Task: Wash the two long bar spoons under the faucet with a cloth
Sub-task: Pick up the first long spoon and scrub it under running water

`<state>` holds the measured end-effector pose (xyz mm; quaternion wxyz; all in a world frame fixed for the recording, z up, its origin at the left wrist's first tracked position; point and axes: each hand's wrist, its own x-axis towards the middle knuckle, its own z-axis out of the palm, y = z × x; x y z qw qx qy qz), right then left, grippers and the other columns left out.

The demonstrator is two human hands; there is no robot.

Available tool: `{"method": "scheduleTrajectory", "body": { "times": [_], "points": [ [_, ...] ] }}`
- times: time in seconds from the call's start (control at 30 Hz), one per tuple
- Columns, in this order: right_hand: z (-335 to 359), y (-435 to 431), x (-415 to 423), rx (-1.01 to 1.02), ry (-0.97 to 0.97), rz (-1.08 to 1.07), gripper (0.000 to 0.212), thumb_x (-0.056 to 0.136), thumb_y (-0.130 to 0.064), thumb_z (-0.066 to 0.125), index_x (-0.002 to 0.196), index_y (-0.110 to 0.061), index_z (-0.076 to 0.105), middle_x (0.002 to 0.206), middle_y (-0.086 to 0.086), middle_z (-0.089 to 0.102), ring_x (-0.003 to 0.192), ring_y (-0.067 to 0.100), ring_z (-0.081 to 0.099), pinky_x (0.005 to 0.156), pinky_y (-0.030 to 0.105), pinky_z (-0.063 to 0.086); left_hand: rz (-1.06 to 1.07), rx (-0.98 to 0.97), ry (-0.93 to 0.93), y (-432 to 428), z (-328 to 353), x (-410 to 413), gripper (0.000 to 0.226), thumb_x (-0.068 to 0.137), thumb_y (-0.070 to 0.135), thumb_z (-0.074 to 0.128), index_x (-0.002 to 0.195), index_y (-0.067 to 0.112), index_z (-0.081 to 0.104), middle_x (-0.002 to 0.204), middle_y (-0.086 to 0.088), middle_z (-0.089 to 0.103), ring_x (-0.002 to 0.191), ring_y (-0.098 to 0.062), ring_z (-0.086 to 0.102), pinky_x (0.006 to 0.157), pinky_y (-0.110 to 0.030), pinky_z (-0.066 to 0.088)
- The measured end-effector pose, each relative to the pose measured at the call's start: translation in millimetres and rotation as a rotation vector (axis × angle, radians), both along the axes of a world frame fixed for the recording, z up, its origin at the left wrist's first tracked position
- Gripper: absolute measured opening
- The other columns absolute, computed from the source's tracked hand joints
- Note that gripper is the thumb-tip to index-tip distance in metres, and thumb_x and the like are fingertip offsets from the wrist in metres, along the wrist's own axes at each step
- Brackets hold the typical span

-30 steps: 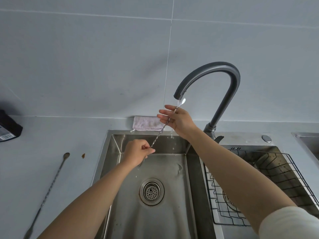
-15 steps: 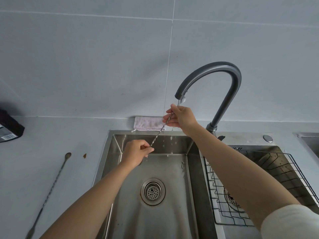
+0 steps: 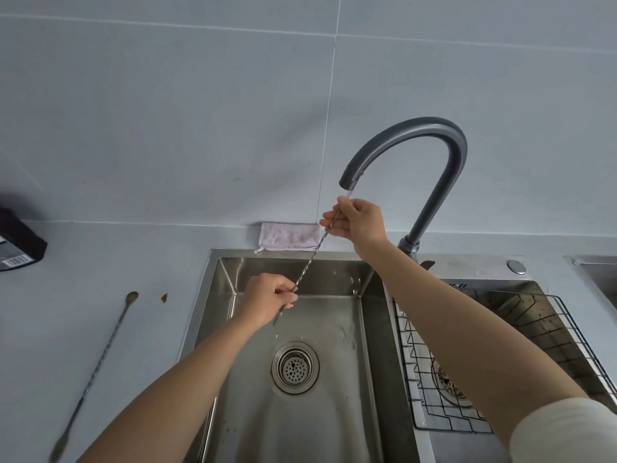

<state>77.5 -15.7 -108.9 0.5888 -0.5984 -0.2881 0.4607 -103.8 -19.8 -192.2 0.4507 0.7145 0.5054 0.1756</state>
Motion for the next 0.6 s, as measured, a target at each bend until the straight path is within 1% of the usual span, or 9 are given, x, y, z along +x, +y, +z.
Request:
{"method": "scheduleTrajectory", "body": {
  "times": [0.07,0.1,0.2,0.27,0.33,0.47,0.5,0.53,0.6],
  "points": [
    [0,0,0,-0.003,0.022,-0.005,0.027,0.098,-0.015,0.042,0.076,-0.005,0.054,0.071,0.011,0.062,0.047,0.009,0.066,0.053,0.021,0.058,0.011,0.002,0.004,0,1,-3,0.011,0.078,-0.004,0.069,0.089,-0.006,0.068,0.055,0.004,0.058,0.035,0.012,0.053,0.042,-0.001,0.041],
    [0,0,0,0.000,0.032,-0.007,0.025,0.098,-0.013,0.042,0.078,-0.005,0.054,0.072,0.011,0.062,0.048,0.009,0.066,0.054,0.022,0.058,0.013,0.008,0.010,0,1,-5,0.012,0.077,-0.003,0.070,0.088,-0.007,0.068,0.054,0.004,0.058,0.034,0.012,0.053,0.040,-0.001,0.040],
    [1,1,2,0.037,0.079,-0.040,0.012,0.091,0.002,0.051,0.082,-0.005,0.054,0.077,0.011,0.063,0.055,0.011,0.068,0.061,0.023,0.059,-0.007,0.041,0.049,-1,1,-11,0.010,0.077,0.000,0.071,0.085,-0.006,0.069,0.052,0.006,0.057,0.034,0.011,0.052,0.042,-0.001,0.040],
    [2,1,5,0.057,0.104,-0.061,0.015,0.087,0.008,0.054,0.082,-0.005,0.053,0.076,0.010,0.062,0.057,0.014,0.069,0.064,0.026,0.060,-0.013,0.048,0.059,-1,-1,-14,0.009,0.077,0.002,0.071,0.084,-0.005,0.070,0.051,0.007,0.058,0.035,0.012,0.052,0.043,0.000,0.040],
    [2,1,5,0.050,0.103,-0.068,0.014,0.091,0.002,0.051,0.080,-0.006,0.052,0.075,0.011,0.061,0.058,0.016,0.068,0.064,0.028,0.060,-0.018,0.064,0.064,-2,-2,-16,0.007,0.078,0.003,0.071,0.082,-0.003,0.071,0.051,0.008,0.058,0.035,0.013,0.051,0.044,0.001,0.039],
    [4,1,-1,-0.010,0.044,-0.086,0.028,0.100,-0.020,0.038,0.078,-0.007,0.051,0.070,0.010,0.061,0.053,0.015,0.066,0.054,0.024,0.058,-0.038,0.069,0.076,-5,-2,-17,0.005,0.078,0.003,0.071,0.077,-0.002,0.070,0.048,0.010,0.057,0.035,0.010,0.052,0.044,0.000,0.039],
    [4,1,-1,-0.013,0.034,-0.083,0.029,0.100,-0.021,0.037,0.078,-0.007,0.050,0.069,0.010,0.061,0.050,0.014,0.066,0.052,0.023,0.057,-0.039,0.063,0.086,-5,-3,-17,0.006,0.078,0.004,0.071,0.073,0.002,0.070,0.045,0.013,0.057,0.035,0.009,0.051,0.044,-0.001,0.039],
    [4,0,-2,-0.008,0.031,-0.073,0.028,0.100,-0.020,0.038,0.078,-0.007,0.050,0.070,0.010,0.061,0.049,0.013,0.066,0.051,0.022,0.057,-0.035,0.054,0.089,-6,-5,-17,0.013,0.078,0.004,0.071,0.067,0.009,0.069,0.039,0.013,0.057,0.034,0.009,0.051,0.043,-0.001,0.038],
    [2,0,-3,0.019,0.038,-0.050,0.020,0.097,-0.012,0.045,0.078,-0.007,0.051,0.071,0.010,0.061,0.052,0.013,0.066,0.056,0.022,0.058,-0.020,0.044,0.078,-8,-8,-17,0.029,0.078,0.005,0.071,0.057,0.023,0.061,0.034,0.017,0.056,0.034,0.008,0.050,0.044,-0.002,0.038]
  ]
}}
